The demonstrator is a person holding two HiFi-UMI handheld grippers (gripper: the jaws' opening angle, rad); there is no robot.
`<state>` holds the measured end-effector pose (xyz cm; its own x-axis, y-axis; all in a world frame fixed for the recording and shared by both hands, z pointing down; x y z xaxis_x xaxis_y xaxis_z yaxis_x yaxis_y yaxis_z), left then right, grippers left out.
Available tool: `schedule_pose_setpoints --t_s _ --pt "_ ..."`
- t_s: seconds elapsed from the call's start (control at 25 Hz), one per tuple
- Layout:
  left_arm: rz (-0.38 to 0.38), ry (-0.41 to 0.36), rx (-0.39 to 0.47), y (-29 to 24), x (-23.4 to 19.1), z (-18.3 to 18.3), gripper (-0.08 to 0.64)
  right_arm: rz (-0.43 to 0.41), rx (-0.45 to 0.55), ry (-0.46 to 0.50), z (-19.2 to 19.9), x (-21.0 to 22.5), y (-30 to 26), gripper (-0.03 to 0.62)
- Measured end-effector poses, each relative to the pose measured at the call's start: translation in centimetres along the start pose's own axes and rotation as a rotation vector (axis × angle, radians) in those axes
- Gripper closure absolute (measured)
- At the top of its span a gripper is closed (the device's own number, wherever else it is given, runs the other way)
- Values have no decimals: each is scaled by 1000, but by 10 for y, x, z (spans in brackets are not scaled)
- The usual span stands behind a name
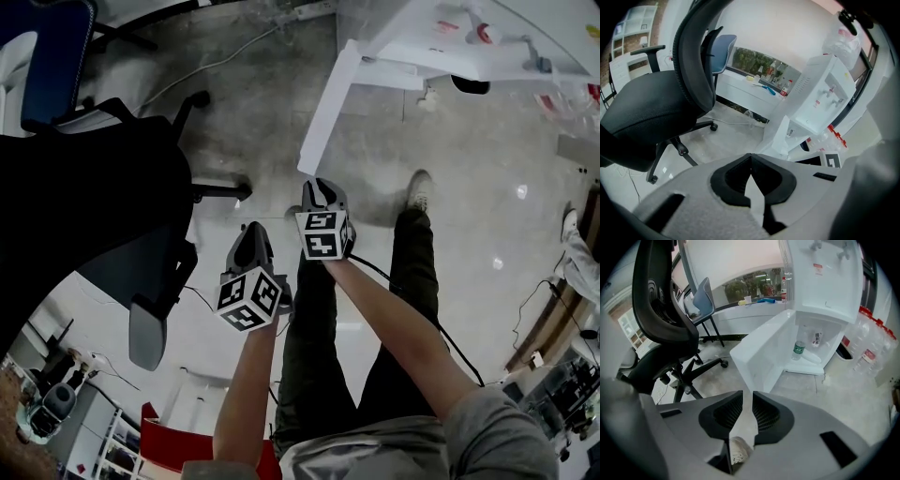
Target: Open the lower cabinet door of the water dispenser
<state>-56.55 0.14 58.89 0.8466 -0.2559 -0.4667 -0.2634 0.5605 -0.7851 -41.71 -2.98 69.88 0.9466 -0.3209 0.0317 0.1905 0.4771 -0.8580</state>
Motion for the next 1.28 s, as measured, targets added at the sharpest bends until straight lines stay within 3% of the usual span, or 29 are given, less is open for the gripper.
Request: schedule_pose_setpoints --t_s 0.28,0.6,1.28 --pt "26 -3 32 30 37 2 552 -86 55 25 -17 8 53 551" --pt "55 -33 80 66 82 -18 552 -147 156 57 -67 24 123 571" --pt "190 -204 238 170 204 -93 552 -198 418 30 -183 45 296 581"
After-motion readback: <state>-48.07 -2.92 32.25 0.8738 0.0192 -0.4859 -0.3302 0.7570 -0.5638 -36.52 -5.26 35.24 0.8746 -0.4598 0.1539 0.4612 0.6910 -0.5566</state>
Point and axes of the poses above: the fingertips, and each gripper's own axes: y backward along the fingers, x to its right, z out of its underside, the point moved 4 cm from there along y, backward along the fingers, and after that the axes turned 13 degrees about y, right-handed, at the moved point
